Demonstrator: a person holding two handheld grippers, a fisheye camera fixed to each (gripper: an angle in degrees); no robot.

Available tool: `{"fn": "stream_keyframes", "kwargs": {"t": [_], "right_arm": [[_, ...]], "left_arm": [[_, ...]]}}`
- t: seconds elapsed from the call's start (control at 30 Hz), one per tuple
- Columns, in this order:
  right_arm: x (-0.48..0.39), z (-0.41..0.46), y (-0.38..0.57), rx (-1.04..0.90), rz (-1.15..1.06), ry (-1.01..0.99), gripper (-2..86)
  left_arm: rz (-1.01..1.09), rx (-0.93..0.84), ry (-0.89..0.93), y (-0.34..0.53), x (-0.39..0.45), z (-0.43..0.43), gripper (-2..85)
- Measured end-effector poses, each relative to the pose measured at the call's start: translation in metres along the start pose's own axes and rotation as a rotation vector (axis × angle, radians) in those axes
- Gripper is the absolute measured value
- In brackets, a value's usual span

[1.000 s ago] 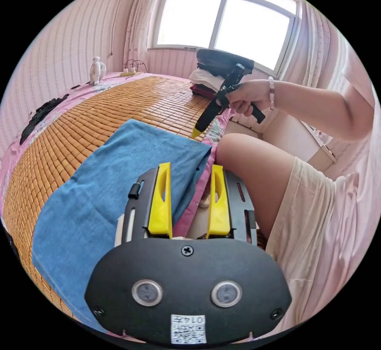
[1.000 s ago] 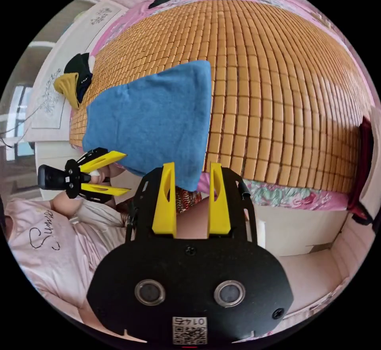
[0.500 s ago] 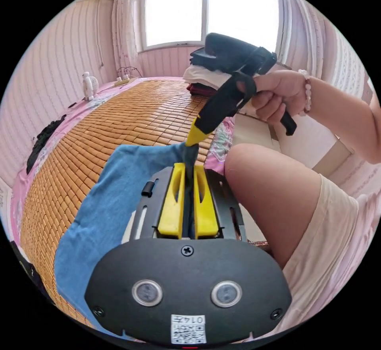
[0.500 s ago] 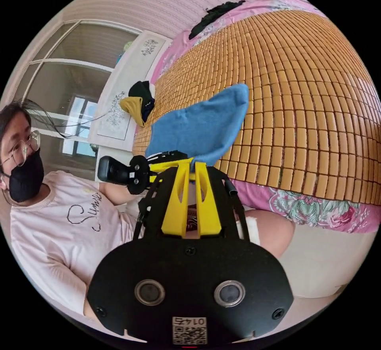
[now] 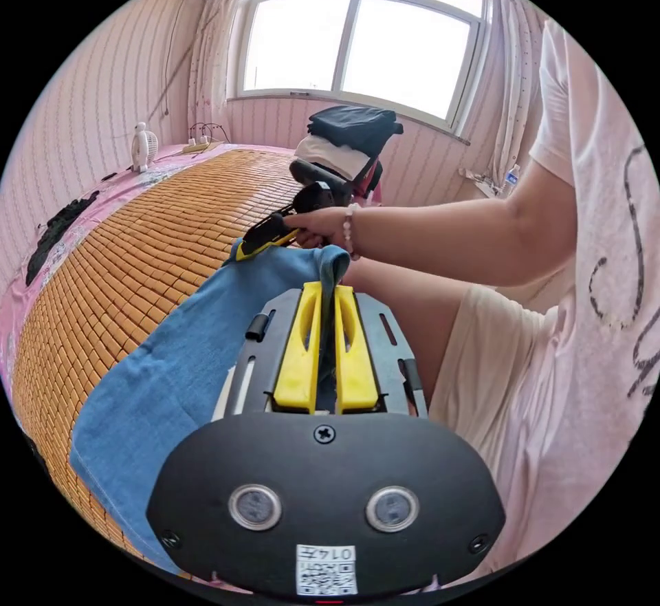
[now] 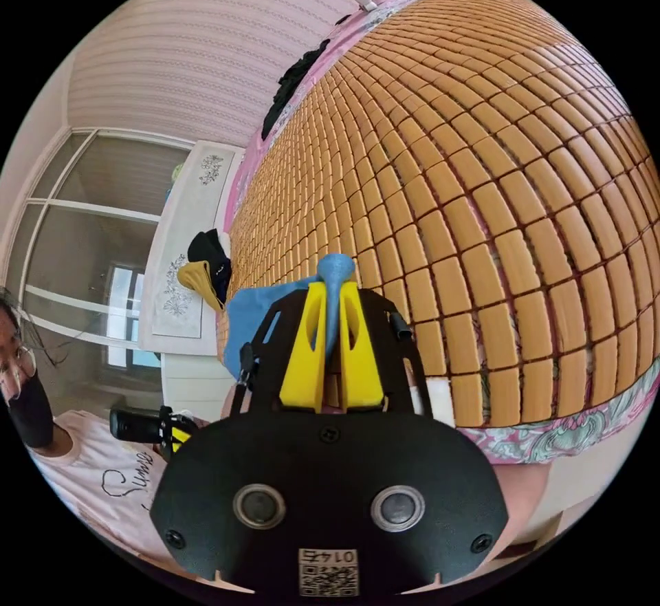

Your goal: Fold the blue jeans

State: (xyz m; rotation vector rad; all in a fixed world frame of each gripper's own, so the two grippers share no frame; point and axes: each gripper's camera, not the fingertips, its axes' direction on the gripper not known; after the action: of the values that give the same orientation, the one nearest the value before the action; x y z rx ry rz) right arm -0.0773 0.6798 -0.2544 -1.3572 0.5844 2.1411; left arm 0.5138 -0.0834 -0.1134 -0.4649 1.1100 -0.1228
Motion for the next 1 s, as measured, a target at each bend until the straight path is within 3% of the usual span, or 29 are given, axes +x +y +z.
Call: {"fn": "stream_keyframes", "kwargs": {"t": [0.1, 0.3, 0.4, 0.57, 0.77, 0.93, 1.0], "right_arm": [[-0.001, -0.046, 0.006, 0.075, -0.012, -0.118, 2.4], [-0.05, -0.146, 0.014, 0.25, -0.107, -0.021, 2.5], [-0.089, -0.135, 0.007, 0.225, -0.153, -0.03, 3.4], [-0.153, -0.018, 0.006, 0.025, -0.321, -0.101, 9.0], [-0.139, 0.012, 0.035, -0.016, -0.326, 0.195, 10.3], [-0.097, 0.01, 0.068, -0.184, -0.211, 0.561, 13.5], [-0.084, 0.02, 0.074, -0.247, -0.167, 0.551, 13.6]], "left_arm": [[0.003, 0.071, 0.041, -0.006, -0.002, -0.003, 2.5], [-0.051, 0.319, 0.147, -0.033, -0.02, -0.011, 2.7], [-0.138, 0.383, 0.13, -0.026, -0.048, -0.026, 2.9], [-0.389, 0.217, -0.004, 0.041, -0.106, -0.076, 5.2], [-0.638, 0.031, -0.241, 0.118, -0.154, -0.105, 8.3], [-0.694, 0.001, -0.227, 0.111, -0.193, -0.062, 11.3], [-0.688, -0.015, -0.217, 0.103, -0.206, -0.04, 11.7]]}}
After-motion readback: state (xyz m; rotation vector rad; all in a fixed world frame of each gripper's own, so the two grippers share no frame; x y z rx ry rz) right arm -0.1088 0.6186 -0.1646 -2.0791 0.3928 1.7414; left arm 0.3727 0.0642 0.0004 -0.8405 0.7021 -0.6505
